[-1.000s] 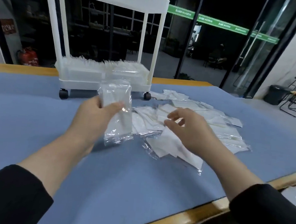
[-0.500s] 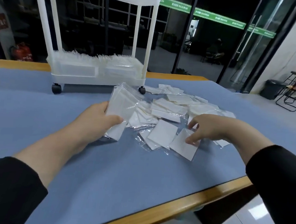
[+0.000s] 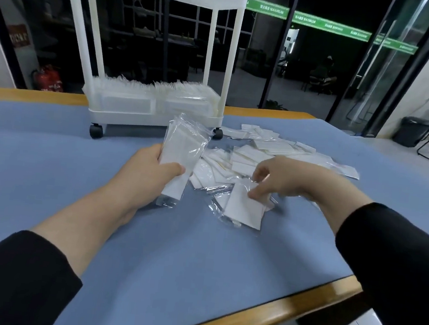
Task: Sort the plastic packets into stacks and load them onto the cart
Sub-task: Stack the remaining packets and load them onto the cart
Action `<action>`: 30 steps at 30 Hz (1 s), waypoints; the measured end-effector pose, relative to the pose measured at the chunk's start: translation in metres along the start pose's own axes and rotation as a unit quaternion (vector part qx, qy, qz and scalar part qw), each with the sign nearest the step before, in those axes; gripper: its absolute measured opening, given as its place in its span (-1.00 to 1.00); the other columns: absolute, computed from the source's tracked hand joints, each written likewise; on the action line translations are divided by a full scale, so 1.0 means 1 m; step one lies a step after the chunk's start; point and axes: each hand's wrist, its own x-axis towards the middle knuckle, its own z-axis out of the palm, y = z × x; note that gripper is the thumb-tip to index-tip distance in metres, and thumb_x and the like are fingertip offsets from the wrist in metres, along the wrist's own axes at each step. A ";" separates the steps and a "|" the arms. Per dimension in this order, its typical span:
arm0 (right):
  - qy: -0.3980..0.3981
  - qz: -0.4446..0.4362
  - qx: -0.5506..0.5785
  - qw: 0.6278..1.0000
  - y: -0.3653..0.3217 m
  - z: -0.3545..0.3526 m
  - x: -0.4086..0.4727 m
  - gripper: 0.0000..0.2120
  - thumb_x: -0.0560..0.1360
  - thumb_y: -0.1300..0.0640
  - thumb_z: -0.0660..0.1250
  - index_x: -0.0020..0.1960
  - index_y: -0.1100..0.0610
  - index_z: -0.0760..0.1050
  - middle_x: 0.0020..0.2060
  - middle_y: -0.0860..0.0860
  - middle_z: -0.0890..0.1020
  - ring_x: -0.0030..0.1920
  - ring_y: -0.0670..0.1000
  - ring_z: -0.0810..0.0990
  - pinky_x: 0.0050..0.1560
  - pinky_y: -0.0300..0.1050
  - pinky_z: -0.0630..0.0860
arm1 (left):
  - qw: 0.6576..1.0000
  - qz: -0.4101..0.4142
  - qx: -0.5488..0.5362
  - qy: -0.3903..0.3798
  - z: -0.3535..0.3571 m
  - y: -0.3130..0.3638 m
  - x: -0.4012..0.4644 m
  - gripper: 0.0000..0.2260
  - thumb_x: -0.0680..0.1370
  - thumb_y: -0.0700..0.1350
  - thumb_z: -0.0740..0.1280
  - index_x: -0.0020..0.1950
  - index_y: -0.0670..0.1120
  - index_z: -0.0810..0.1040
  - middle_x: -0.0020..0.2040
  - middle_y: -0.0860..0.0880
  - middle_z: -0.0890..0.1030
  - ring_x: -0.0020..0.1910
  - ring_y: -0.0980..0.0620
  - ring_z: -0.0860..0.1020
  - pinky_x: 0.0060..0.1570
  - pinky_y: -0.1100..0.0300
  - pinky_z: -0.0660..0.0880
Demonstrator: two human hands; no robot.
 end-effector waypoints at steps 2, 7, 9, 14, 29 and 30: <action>-0.013 -0.002 -0.020 1.000 -0.008 -0.001 0.000 -0.46 0.37 -0.19 0.54 0.27 -0.07 0.49 0.17 -0.04 0.57 0.09 0.05 0.56 0.16 0.02 0.53 | 1.000 -0.001 -0.008 0.002 -0.001 -0.001 0.000 -0.85 0.61 -0.20 0.33 0.14 -0.03 0.59 0.05 -0.18 0.71 0.03 -0.31 0.67 -0.16 -0.04 0.63; -0.049 0.007 -0.085 0.995 -0.014 -0.004 -0.006 -0.35 0.34 -0.29 0.51 0.33 -0.05 0.46 0.10 -0.03 0.62 0.07 0.06 0.59 0.11 -0.02 0.50 | 1.000 0.002 -0.002 0.003 0.001 0.000 0.000 -0.84 0.60 -0.21 0.33 0.13 -0.01 0.58 0.04 -0.16 0.71 0.03 -0.28 0.68 -0.26 0.04 0.64; -0.066 0.007 -0.088 0.994 -0.016 -0.004 -0.009 -0.41 0.35 -0.29 0.50 0.22 0.03 0.52 -0.03 0.01 0.68 0.02 0.06 0.63 -0.04 -0.07 0.47 | 1.000 0.003 -0.001 0.004 0.001 0.000 0.000 -0.84 0.60 -0.21 0.33 0.13 -0.01 0.58 0.04 -0.16 0.71 0.03 -0.28 0.68 -0.20 -0.05 0.66; -0.068 0.000 -0.067 0.995 -0.014 -0.001 -0.009 -0.53 0.35 -0.27 0.51 -0.04 0.10 0.54 -0.14 -0.01 0.63 -0.08 0.08 0.56 -0.13 -0.04 0.39 | 1.000 0.003 -0.009 0.006 -0.001 0.001 0.000 -0.85 0.61 -0.20 0.33 0.12 0.01 0.58 0.03 -0.15 0.71 -0.02 -0.22 0.69 -0.28 0.03 0.65; 0.123 -0.227 0.362 0.896 -0.078 -0.005 -0.011 -0.63 0.44 0.27 0.51 0.16 -0.03 0.56 -0.05 0.03 0.70 -0.13 0.02 0.66 0.01 0.02 0.61 | 0.985 -0.009 -0.173 -0.002 -0.003 0.009 -0.003 -0.74 0.69 0.06 0.26 0.25 -0.04 0.61 0.11 -0.02 0.73 0.14 -0.07 0.69 0.25 -0.06 0.56; 0.150 -0.219 0.367 0.892 -0.087 0.001 -0.004 -0.56 0.42 0.22 0.54 0.22 -0.09 0.55 0.03 0.04 0.67 -0.05 0.04 0.65 0.12 0.06 0.59 | 0.984 -0.008 -0.180 -0.009 -0.003 0.009 -0.004 -0.74 0.67 0.06 0.28 0.26 -0.04 0.61 0.12 -0.03 0.73 0.14 -0.08 0.69 0.21 -0.06 0.58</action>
